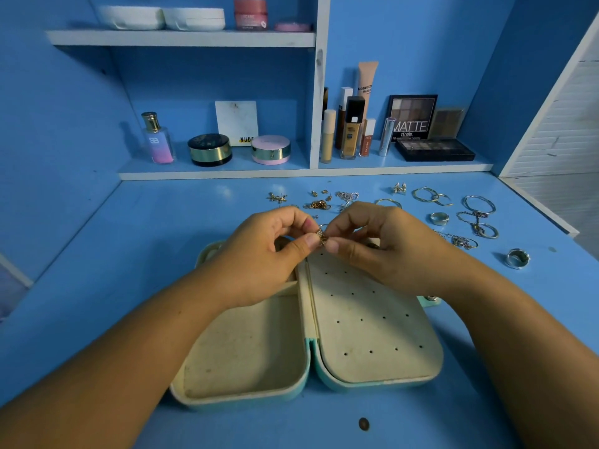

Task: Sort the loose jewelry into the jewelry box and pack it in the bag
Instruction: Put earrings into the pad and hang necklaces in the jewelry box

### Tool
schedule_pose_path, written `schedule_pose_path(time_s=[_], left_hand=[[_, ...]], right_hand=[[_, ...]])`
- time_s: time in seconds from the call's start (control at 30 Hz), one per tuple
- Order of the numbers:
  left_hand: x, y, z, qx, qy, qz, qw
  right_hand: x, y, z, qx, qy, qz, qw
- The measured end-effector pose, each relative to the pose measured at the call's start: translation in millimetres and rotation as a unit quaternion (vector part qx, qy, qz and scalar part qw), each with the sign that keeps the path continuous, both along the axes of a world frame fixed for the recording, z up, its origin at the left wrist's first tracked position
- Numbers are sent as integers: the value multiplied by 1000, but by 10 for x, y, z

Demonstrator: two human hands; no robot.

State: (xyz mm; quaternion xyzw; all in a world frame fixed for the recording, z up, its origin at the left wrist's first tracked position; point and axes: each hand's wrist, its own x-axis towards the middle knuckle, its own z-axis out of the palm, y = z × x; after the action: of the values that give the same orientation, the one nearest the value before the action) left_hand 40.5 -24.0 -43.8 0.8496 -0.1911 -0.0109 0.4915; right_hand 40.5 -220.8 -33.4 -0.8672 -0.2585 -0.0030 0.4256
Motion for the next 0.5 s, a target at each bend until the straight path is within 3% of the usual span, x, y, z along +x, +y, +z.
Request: schedule_pose_path(time_s=[0.27, 0.5], left_hand=[[12, 8, -5, -52, 17, 6, 999], [7, 5, 2, -61, 12, 11, 998]], right_hand=[[16, 17, -4, 39, 5, -6, 999], [16, 42, -4, 136, 60, -9, 989]])
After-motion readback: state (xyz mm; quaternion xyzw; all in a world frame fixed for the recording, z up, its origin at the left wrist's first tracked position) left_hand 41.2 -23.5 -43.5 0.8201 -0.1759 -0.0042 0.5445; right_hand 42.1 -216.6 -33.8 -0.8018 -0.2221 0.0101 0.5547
